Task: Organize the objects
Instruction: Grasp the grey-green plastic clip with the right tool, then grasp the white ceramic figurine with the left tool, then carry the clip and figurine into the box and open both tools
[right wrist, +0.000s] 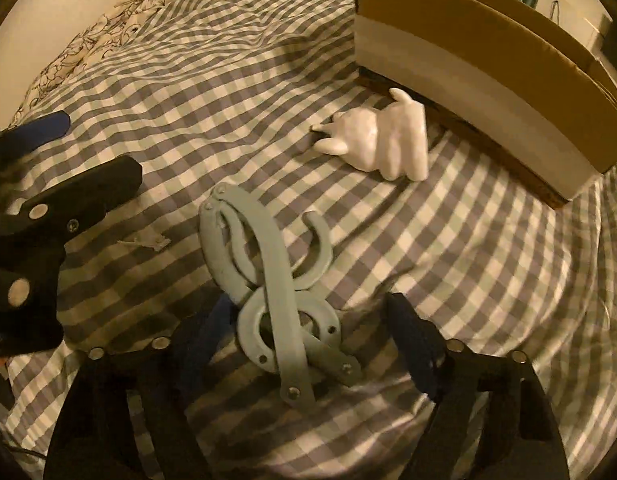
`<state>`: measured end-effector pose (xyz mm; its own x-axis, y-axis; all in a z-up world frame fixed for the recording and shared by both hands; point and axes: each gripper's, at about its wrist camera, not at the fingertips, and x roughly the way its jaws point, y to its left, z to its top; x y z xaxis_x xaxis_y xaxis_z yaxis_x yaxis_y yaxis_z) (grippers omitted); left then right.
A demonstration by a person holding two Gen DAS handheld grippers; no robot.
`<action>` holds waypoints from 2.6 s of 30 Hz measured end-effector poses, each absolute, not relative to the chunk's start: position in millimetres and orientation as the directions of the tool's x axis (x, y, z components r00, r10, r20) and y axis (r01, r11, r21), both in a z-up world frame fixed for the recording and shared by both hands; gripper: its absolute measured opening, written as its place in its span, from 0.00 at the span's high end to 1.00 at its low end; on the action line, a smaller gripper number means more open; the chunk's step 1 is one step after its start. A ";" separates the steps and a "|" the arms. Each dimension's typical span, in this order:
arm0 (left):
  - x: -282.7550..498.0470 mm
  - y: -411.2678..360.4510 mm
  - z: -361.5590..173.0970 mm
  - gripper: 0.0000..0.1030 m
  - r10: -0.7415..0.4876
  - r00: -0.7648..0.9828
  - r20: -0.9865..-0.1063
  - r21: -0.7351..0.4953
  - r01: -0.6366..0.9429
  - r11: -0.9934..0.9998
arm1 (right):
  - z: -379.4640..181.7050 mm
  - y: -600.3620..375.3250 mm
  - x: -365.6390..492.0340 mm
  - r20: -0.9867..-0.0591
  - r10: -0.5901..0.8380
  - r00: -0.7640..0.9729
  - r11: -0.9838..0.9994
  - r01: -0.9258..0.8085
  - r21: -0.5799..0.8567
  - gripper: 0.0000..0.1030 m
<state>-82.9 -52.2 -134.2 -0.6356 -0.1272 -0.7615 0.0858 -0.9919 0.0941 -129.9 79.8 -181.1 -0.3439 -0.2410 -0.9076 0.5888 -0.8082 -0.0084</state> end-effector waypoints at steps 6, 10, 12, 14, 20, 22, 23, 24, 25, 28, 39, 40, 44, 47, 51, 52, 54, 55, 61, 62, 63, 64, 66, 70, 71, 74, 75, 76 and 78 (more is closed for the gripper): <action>-80.3 -53.7 -131.6 0.00 -0.126 -0.642 -0.756 0.090 0.089 -0.992 | -173.9 82.4 -121.2 -0.894 -0.237 -0.380 -0.805 0.592 -0.038 0.62; -76.8 -55.2 -128.4 0.00 -0.130 -0.652 -0.747 0.085 0.101 -0.991 | -153.7 95.2 -113.2 -0.860 -0.259 -0.439 -0.827 0.561 -0.037 0.74; -77.3 -52.7 -127.3 0.00 -0.139 -0.651 -0.747 0.096 0.101 -0.990 | -143.5 100.4 -109.2 -0.844 -0.263 -0.467 -0.833 0.551 -0.045 0.75; -77.4 -49.7 -127.0 0.00 -0.145 -0.649 -0.747 0.108 0.097 -0.989 | -131.5 106.7 -108.1 -0.826 -0.271 -0.494 -0.840 0.541 -0.049 0.76; -89.3 -32.5 -126.8 0.00 -0.112 -0.644 -0.757 0.107 0.047 -0.993 | -93.6 130.9 -117.3 -0.783 -0.260 -0.565 -0.863 0.499 -0.074 0.93; -98.5 -23.9 -128.5 0.00 -0.094 -0.642 -0.761 0.104 0.023 -0.994 | -86.6 137.2 -122.8 -0.778 -0.258 -0.572 -0.869 0.490 -0.072 0.93; -103.5 -19.4 -129.2 0.00 -0.084 -0.642 -0.762 0.100 0.012 -0.995 | -81.6 142.7 -126.4 -0.774 -0.264 -0.576 -0.871 0.487 -0.065 0.93; -109.6 -14.8 -130.0 0.00 -0.070 -0.641 -0.764 0.093 -0.002 -0.996 | -77.9 147.1 -129.7 -0.769 -0.268 -0.580 -0.874 0.482 -0.059 0.93; -116.3 -10.2 -131.0 0.00 -0.056 -0.641 -0.766 0.086 -0.015 -0.996 | -72.4 152.0 -133.8 -0.761 -0.273 -0.588 -0.878 0.476 -0.054 0.93; -137.9 2.6 -135.4 0.00 -0.034 -0.634 -0.773 0.075 -0.039 -0.996 | -62.4 162.1 -143.6 -0.742 -0.274 -0.612 -0.888 0.458 -0.051 0.93; -207.1 37.9 -180.0 0.00 0.056 -0.563 -0.825 -0.005 -0.091 -0.996 | -79.9 185.1 -162.3 -0.748 -0.290 -0.597 -0.908 0.419 0.018 0.93; -210.4 40.9 -182.5 0.00 0.066 -0.559 -0.826 -0.012 -0.100 -0.995 | -81.5 186.6 -163.2 -0.750 -0.291 -0.594 -0.909 0.417 0.023 0.93; -219.9 48.4 -192.6 0.13 0.094 -0.552 -0.828 -0.022 -0.137 -0.990 | -84.7 189.6 -164.7 -0.756 -0.290 -0.586 -0.913 0.407 0.035 0.93; -220.1 48.5 -193.8 0.19 0.114 -0.549 -0.828 -0.035 -0.153 -0.988 | -85.9 188.7 -161.8 -0.757 -0.278 -0.591 -0.915 0.402 0.023 0.93; -207.9 45.3 -184.6 0.19 0.124 -0.548 -0.827 -0.048 -0.152 -0.987 | -85.6 188.0 -156.4 -0.756 -0.259 -0.602 -0.920 0.391 0.004 0.93; -202.5 44.7 -180.4 0.19 0.124 -0.550 -0.826 -0.045 -0.155 -0.987 | -83.5 187.9 -154.3 -0.753 -0.256 -0.606 -0.921 0.389 0.000 0.93; -190.1 43.9 -170.7 0.19 0.117 -0.557 -0.822 -0.034 -0.157 -0.987 | -77.7 187.7 -148.3 -0.745 -0.252 -0.617 -0.922 0.387 -0.008 0.93; -183.9 43.9 -165.6 0.19 0.110 -0.555 -0.824 -0.025 -0.158 -0.987 | -74.2 187.3 -145.2 -0.740 -0.250 -0.624 -0.923 0.386 -0.014 0.93; -146.6 43.0 -121.7 0.19 0.103 -0.593 -0.799 -0.015 -0.151 -0.988 | -43.2 186.7 -121.7 -0.698 -0.239 -0.675 -0.924 0.379 -0.050 0.93; -139.7 41.4 -114.7 0.19 0.103 -0.603 -0.791 -0.015 -0.148 -0.989 | -36.7 187.0 -116.8 -0.689 -0.236 -0.686 -0.924 0.378 -0.059 0.93; -135.3 41.6 -106.0 0.19 0.101 -0.617 -0.781 -0.012 -0.146 -0.989 | -29.7 186.7 -112.5 -0.679 -0.233 -0.696 -0.924 0.376 -0.069 0.93; -135.1 40.7 -98.4 0.19 0.100 -0.626 -0.774 -0.011 -0.145 -0.989 | -21.0 186.5 -107.6 -0.667 -0.229 -0.709 -0.924 0.374 -0.081 0.93; -130.7 41.3 -78.8 0.19 0.102 -0.649 -0.754 -0.010 -0.144 -0.990 | -5.5 185.9 -100.9 -0.642 -0.225 -0.732 -0.923 0.371 -0.100 0.93; -123.4 39.1 -45.8 0.19 0.100 -0.697 -0.710 -0.006 -0.136 -0.991 | 28.3 183.8 -91.5 -0.587 -0.227 -0.777 -0.920 0.369 -0.132 0.93; -122.2 37.4 -38.2 0.19 0.101 -0.710 -0.697 -0.007 -0.134 -0.991 | 38.8 181.8 -90.7 -0.570 -0.228 -0.789 -0.918 0.369 -0.143 0.93; -123.4 33.9 -11.7 0.19 0.100 -0.749 -0.655 -0.008 -0.126 -0.992 | 63.6 177.1 -92.7 -0.530 -0.238 -0.814 -0.915 0.371 -0.159 0.93; -125.8 32.8 -5.0 0.19 0.100 -0.759 -0.643 -0.007 -0.125 -0.992 | 70.0 175.6 -93.6 -0.521 -0.246 -0.818 -0.913 0.375 -0.159 0.93; -128.7 32.3 2.7 0.19 0.101 -0.770 -0.630 -0.006 -0.126 -0.992 | 76.9 173.1 -96.1 -0.510 -0.252 -0.822 -0.911 0.379 -0.161 0.93; -136.5 32.4 18.3 0.19 0.101 -0.791 -0.603 -0.006 -0.121 -0.993 | 89.3 167.8 -104.5 -0.490 -0.257 -0.833 -0.909 0.380 -0.170 0.93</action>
